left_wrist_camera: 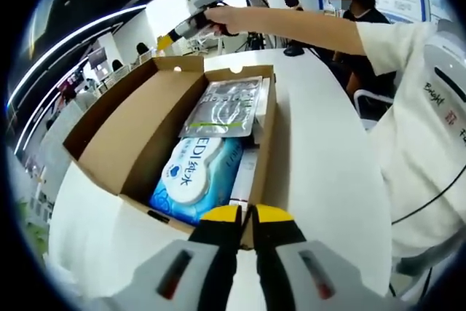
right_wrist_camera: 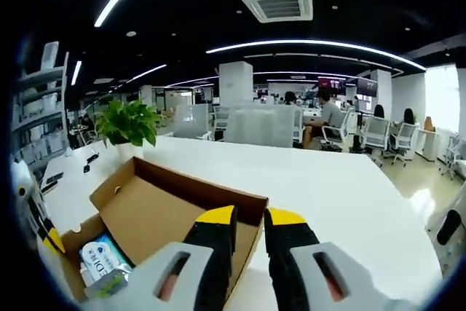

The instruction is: Operate the shoe box by opening the lid, removing the specified soft item, and placing it in the target area until the item is outside and the box remains undamaged.

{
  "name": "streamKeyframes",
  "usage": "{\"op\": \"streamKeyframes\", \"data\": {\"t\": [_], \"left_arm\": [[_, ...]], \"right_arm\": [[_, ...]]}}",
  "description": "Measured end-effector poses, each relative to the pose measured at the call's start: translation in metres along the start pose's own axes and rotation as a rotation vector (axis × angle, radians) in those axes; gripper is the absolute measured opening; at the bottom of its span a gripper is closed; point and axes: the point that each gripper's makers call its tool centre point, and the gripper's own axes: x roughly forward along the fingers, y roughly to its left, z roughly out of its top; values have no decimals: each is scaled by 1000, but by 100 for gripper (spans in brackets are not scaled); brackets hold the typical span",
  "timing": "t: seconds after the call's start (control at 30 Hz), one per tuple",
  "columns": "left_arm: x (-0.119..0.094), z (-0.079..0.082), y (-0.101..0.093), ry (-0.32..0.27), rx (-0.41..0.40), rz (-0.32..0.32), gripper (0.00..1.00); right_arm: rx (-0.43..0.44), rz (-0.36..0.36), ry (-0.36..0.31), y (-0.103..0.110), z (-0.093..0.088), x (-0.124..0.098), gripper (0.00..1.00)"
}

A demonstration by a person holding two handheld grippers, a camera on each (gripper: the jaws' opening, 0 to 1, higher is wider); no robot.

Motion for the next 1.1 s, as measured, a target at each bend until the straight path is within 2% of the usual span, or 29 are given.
{"op": "streamKeyframes", "data": {"t": [0.13, 0.2, 0.43, 0.57, 0.63, 0.67, 0.77, 0.87, 0.9, 0.97, 1.07, 1.1], "left_arm": [[1, 0, 0, 1, -8, -1, 6], [1, 1, 0, 11, -16, -3, 6], [2, 0, 0, 45, -6, -15, 6], [2, 0, -1, 53, 1, -34, 6], [3, 0, 0, 72, 9, -40, 6], [3, -1, 0, 109, 9, -45, 6], [5, -2, 0, 147, 14, -64, 5], [6, -4, -1, 157, 12, -76, 5], [7, -4, -2, 158, 13, -74, 5], [10, -4, -2, 157, -6, -57, 6], [12, -4, -1, 178, -27, -11, 7], [11, -5, -1, 186, -6, -3, 7]], "right_arm": [[-50, 15, -22, 7, 6, -9, 18], [-55, 9, -37, 5, 9, -12, 18], [-43, 59, -49, 9, 9, -16, 27], [-72, 101, -27, 17, 1, -19, 22], [-66, 117, -25, 21, 0, -20, 22], [-83, 156, -23, 29, 0, -22, 23], [-117, 158, -31, 31, 2, -26, 23], [-116, 158, -37, 32, 3, -29, 23], [-120, 175, -46, 36, 4, -31, 24], [-114, 132, -78, 31, 10, -35, 25], [-131, 145, -96, 38, 10, -41, 24], [-155, 162, -97, 42, 10, -43, 24]]}}
